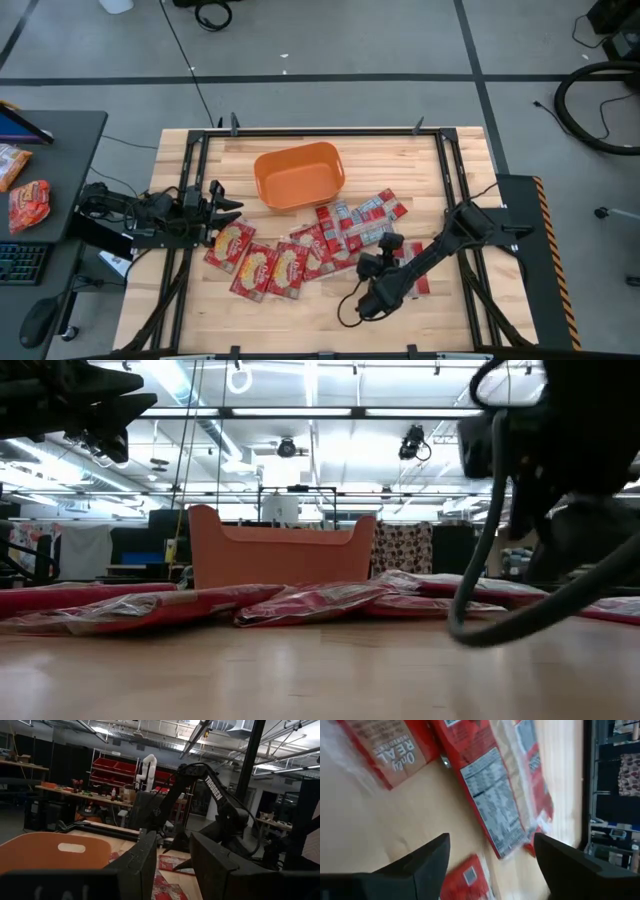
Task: Sort popcorn bags into baskets
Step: Put the popcorn bag into the orange bin
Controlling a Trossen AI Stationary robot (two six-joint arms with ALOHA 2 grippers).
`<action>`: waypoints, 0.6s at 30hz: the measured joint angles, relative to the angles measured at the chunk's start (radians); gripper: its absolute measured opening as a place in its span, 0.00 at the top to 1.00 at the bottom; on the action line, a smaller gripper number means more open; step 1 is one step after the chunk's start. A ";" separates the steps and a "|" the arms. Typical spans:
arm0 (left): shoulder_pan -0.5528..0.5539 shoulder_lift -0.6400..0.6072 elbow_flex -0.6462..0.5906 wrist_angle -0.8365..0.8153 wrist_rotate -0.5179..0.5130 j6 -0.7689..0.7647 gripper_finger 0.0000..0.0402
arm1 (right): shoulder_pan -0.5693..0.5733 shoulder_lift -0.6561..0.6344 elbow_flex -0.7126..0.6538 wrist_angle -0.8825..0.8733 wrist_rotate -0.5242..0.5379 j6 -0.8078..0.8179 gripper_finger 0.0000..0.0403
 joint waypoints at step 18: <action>0.000 0.000 0.000 0.000 0.000 0.003 0.69 | -0.127 -0.037 -0.139 0.299 0.049 -0.262 0.40</action>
